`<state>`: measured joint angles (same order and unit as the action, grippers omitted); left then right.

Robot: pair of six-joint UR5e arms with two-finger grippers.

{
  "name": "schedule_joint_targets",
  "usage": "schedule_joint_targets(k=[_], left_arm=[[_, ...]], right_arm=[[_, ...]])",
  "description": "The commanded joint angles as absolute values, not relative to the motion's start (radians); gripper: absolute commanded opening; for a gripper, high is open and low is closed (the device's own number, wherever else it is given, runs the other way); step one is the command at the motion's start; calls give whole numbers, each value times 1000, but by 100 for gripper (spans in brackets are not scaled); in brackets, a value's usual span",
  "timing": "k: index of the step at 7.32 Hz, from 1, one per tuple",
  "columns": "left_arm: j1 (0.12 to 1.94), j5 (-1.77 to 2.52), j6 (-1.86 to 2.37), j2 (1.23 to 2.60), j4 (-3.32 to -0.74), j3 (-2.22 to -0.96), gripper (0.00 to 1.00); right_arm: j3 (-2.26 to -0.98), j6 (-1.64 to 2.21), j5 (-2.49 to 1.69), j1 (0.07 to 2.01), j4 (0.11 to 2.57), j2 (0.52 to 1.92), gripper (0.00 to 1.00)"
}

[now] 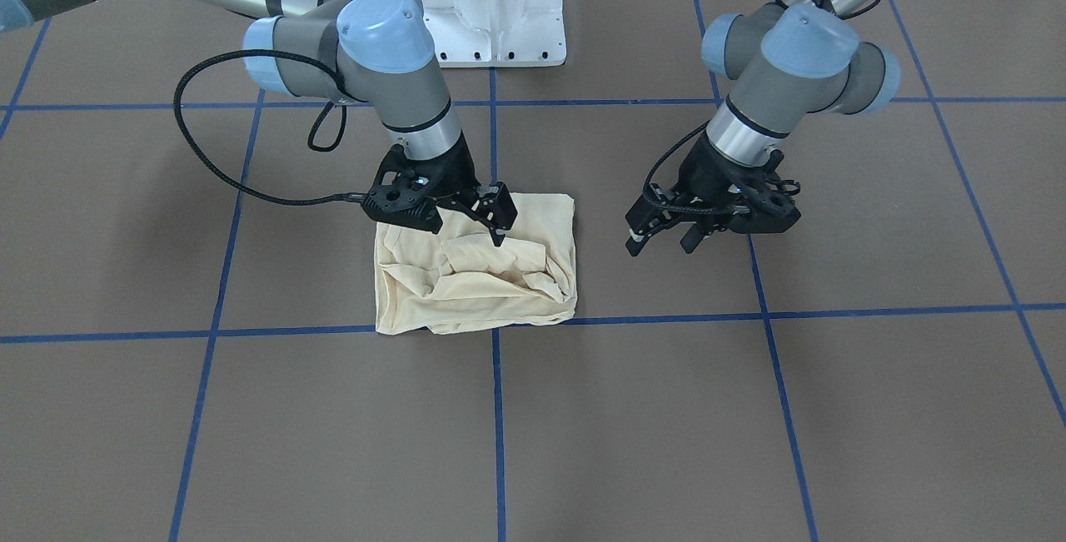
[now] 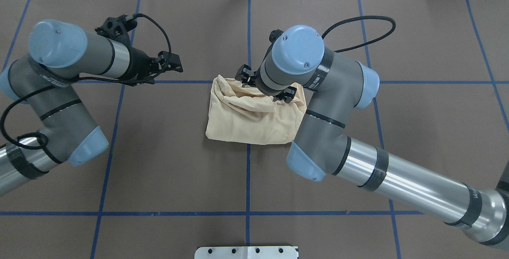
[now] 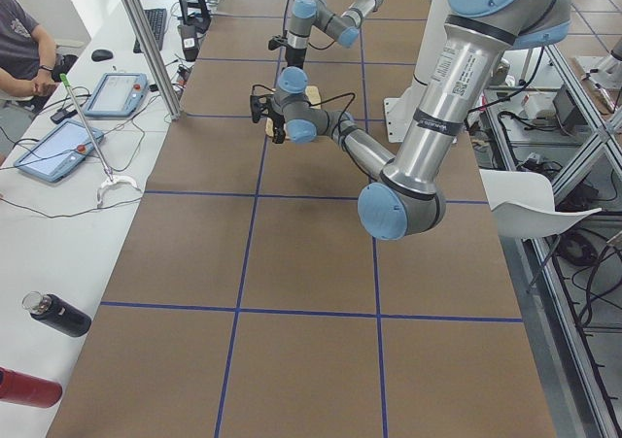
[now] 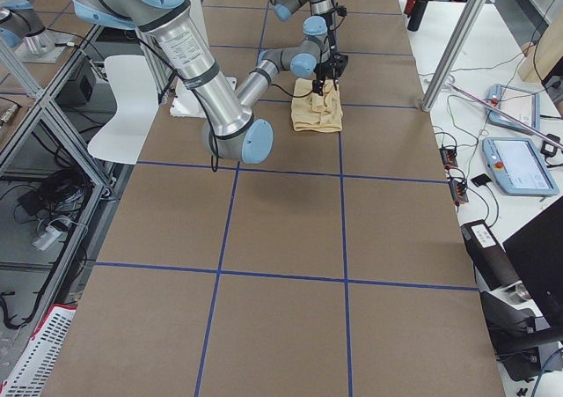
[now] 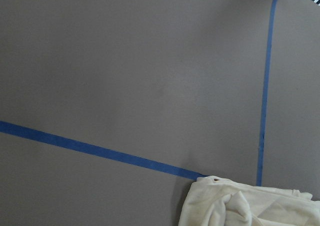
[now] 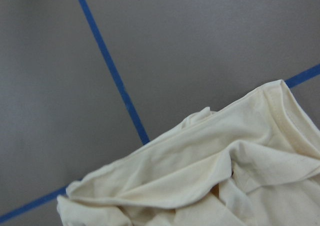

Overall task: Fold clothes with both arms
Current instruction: 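Open both grippers, withdraw the left arm while the right gripper presses the fold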

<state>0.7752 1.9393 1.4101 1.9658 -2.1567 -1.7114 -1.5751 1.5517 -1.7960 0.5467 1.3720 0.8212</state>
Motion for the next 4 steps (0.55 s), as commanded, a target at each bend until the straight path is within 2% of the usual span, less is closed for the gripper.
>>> schedule_joint_targets(k=[1, 3, 4], left_arm=[[834, 1948, 1310, 1857, -2105, -1810, 100], [854, 1948, 1253, 1809, -2103, -1835, 100], [854, 1948, 1253, 1809, -2103, -1835, 100]], right_arm=[[-1585, 1400, -1694, 439, 1414, 825, 100], [-1556, 1242, -1675, 433, 1447, 812, 99], [-1486, 1198, -1668, 433, 1439, 780, 99]])
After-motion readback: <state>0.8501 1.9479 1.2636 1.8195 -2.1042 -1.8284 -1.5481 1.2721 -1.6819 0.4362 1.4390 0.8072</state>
